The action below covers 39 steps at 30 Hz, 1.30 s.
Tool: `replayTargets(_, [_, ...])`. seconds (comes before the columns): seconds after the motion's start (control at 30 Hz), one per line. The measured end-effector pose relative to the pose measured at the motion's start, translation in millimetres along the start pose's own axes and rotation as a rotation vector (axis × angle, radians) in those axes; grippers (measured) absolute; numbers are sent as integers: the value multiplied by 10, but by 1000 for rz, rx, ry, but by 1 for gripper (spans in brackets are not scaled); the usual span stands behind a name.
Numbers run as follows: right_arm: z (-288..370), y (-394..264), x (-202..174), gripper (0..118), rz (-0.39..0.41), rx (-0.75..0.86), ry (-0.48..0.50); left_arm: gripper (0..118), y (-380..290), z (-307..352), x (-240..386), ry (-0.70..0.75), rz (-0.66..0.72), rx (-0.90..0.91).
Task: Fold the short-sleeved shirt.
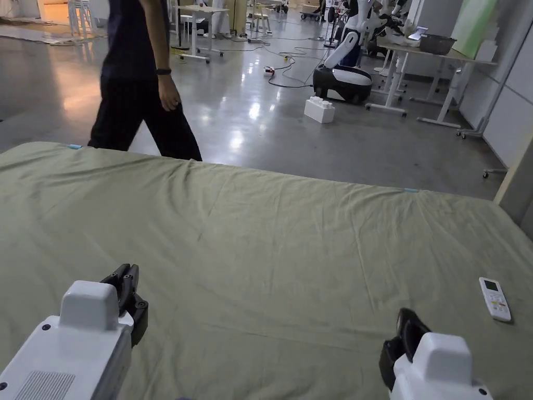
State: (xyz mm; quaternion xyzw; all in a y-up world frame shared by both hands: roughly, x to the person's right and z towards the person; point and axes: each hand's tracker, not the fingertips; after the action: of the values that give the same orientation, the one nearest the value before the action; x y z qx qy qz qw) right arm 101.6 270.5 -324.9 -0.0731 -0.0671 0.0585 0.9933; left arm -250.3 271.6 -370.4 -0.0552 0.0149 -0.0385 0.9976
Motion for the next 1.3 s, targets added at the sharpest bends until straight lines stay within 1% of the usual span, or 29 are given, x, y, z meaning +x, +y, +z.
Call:
replayTargets(0.03, [52, -106, -57, 2, -20, -64, 37, 6, -44, 9, -29, -6, -1, -16])
replayTargets(0.07, [123, -191, -140, 2, 25, -77, 65, 6, -93, 19, -57, -7, 1, -28])
replayTargets(0.13, [257, -434, -349, 2, 50, -169, 125, 6, -203, 46, -111, -10, 8, -64])
replayTargets(0.2, [358, -683, -582, 2, 67, -236, 205, 6, -323, 69, -165, -16, 19, -100])
replayTargets(0.3, [383, -991, -929, 2, 112, -290, 265, 6, -500, 115, -236, -26, 35, -165])
replayTargets(0.33, [358, -1067, -1018, 2, 134, -299, 272, 6, -553, 130, -262, -31, 40, -183])
replayTargets(0.4, [262, -1230, -1151, 2, 135, -302, 267, 6, -663, 173, -317, -36, 60, -213])
replayTargets(0.5, [76, -1470, -1255, 2, 160, -345, 221, 6, -820, 190, -415, -86, 155, -302])
replayTargets(0.53, [19, -1553, -1257, 2, 140, -389, 217, 7, -872, 187, -450, -103, 191, -339])
replayTargets(0.57, [-29, -1604, -1261, 2, 146, -385, 194, 9, -931, 171, -481, -125, 227, -384])
replayTargets(0.6, [-67, -1665, -1259, 2, 134, -424, 185, 11, -987, 156, -514, -147, 272, -416])
replayTargets(0.67, [-91, -1737, -1226, 2, 117, -437, 154, 13, -1090, 112, -606, -212, 372, -482])
replayTargets(0.7, [-99, -1761, -1228, 2, 122, -443, 149, 22, -1143, 75, -663, -254, 440, -516])
replayTargets(0.73, [-103, -1783, -1228, 2, 123, -444, 146, 37, -1197, 22, -718, -308, 503, -555])
replayTargets(0.77, [-85, -1785, -1225, 2, 120, -446, 144, 58, -1260, -48, -770, -362, 561, -611])
replayTargets(0.8, [-81, -1779, -1228, 2, 120, -446, 143, 83, -1324, -116, -807, -425, 624, -659])
replayTargets(0.83, [-81, -1771, -1235, 2, 125, -444, 142, 92, -1385, -174, -842, -482, 664, -685])
replayTargets(0.9, [-80, -1770, -1238, 2, 133, -445, 144, 93, -1538, -316, -907, -613, 757, -718])
replayTargets(0.97, [-90, -1780, -1229, 2, 130, -445, 146, 93, -1673, -450, -913, -661, 786, -790])
replayTargets(1.0, [-92, -1780, -1229, 2, 130, -446, 146, 93, -1758, -532, -914, -718, 806, -819])
replayTargets(1.07, [-78, -1765, -1241, 2, 137, -444, 145, 93, -1920, -675, -870, -755, 831, -900])
replayTargets(1.17, [-84, -1775, -1246, 2, 144, -444, 145, 93, -2139, -855, -769, -855, 901, -1009])
replayTargets(1.2, [-86, -1775, -1246, 2, 144, -445, 145, 93, -2170, -874, -707, -889, 920, -1030])
replayTargets(1.23, [-87, -1775, -1246, 2, 143, -445, 144, 93, -2179, -901, -665, -948, 936, -1003])
replayTargets(1.3, [-83, -1772, -1254, 2, 146, -445, 142, 93, -2187, -956, -586, -1004, 941, -1006])
